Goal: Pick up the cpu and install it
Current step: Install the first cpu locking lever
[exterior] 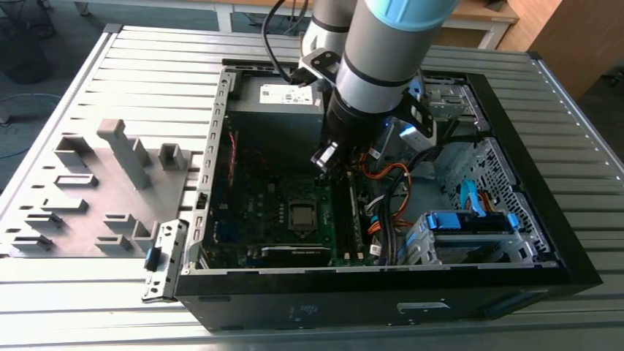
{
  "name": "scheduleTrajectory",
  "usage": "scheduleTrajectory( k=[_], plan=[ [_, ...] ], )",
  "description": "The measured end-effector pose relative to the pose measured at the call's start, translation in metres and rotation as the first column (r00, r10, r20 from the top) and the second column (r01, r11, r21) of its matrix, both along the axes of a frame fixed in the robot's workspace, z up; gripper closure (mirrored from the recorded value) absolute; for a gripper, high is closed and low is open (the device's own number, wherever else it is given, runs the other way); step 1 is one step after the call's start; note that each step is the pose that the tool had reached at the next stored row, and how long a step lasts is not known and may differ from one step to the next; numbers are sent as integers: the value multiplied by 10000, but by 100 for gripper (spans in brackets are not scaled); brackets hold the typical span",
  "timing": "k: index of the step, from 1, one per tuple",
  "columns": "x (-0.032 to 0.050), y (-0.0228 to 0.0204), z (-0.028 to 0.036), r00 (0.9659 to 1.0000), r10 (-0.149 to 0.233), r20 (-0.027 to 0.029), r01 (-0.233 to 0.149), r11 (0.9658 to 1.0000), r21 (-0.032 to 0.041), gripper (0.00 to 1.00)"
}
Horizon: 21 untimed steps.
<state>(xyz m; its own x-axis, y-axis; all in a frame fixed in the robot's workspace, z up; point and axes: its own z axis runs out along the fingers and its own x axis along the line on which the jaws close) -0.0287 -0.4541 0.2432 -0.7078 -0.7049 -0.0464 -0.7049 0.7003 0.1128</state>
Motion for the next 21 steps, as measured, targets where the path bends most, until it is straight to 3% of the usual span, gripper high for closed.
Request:
scheduleTrajectory(
  k=[6, 21],
  plan=[
    [-1, 60, -64, 10000, 0, 1, 0, 10000, -12, 89],
    [-48, 79, -142, 10000, 1, 33, -1, 10000, -26, 89]
  ],
)
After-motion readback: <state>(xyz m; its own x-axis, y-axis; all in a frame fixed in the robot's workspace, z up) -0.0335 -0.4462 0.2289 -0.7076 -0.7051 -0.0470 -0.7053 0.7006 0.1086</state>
